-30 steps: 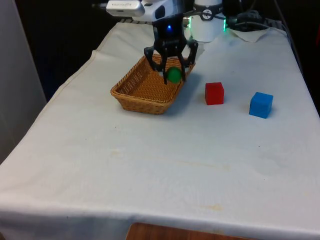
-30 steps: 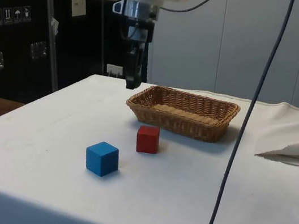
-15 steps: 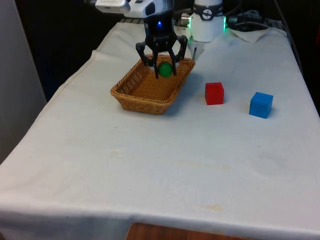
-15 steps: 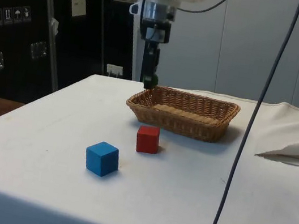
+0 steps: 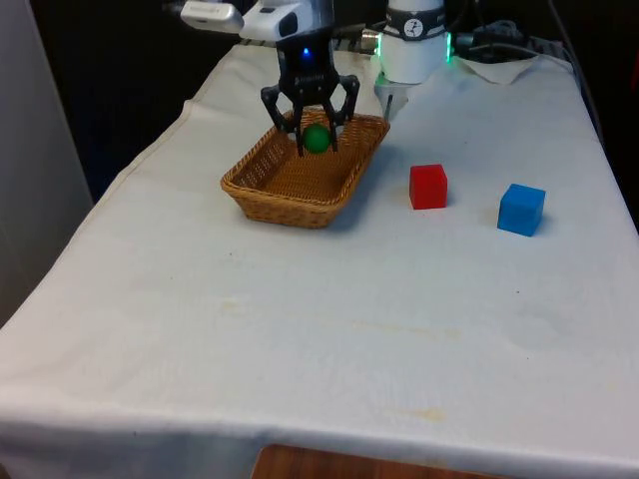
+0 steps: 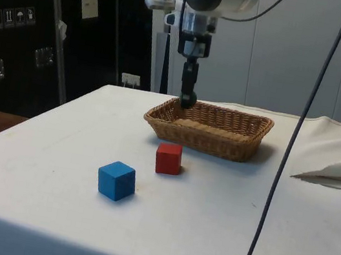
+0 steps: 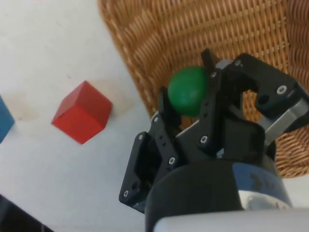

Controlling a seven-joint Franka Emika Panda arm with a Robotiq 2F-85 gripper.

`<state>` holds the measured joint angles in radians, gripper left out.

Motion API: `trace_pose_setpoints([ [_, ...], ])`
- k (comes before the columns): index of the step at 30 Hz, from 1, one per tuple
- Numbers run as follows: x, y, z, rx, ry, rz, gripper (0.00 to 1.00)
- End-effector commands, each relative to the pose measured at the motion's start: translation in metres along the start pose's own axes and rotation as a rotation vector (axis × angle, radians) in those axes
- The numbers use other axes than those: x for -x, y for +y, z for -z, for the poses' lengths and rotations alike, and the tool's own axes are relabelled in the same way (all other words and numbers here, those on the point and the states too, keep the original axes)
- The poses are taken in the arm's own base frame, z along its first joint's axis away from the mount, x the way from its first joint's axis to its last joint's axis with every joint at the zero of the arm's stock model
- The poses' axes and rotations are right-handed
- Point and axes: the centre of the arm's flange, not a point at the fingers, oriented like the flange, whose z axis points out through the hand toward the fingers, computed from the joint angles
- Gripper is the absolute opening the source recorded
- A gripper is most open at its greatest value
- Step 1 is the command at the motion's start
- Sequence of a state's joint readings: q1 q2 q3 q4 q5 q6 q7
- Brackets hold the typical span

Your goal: Place all non-red objects into the basket.

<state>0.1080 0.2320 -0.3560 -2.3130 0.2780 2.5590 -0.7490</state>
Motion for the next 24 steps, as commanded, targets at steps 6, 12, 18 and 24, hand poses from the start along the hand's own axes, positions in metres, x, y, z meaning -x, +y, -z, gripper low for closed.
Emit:
trace_pose_setpoints([
  [6, 0.003, 0.007, -0.015, 0.019, -0.002, -0.008, 0.00],
  [12, 0.005, 0.013, -0.026, 0.027, -0.004, -0.016, 0.00],
  [18, 0.009, 0.017, -0.038, 0.042, -0.022, -0.029, 0.00],
  [24, 0.005, 0.019, -0.044, 0.043, -0.015, -0.040, 0.00],
])
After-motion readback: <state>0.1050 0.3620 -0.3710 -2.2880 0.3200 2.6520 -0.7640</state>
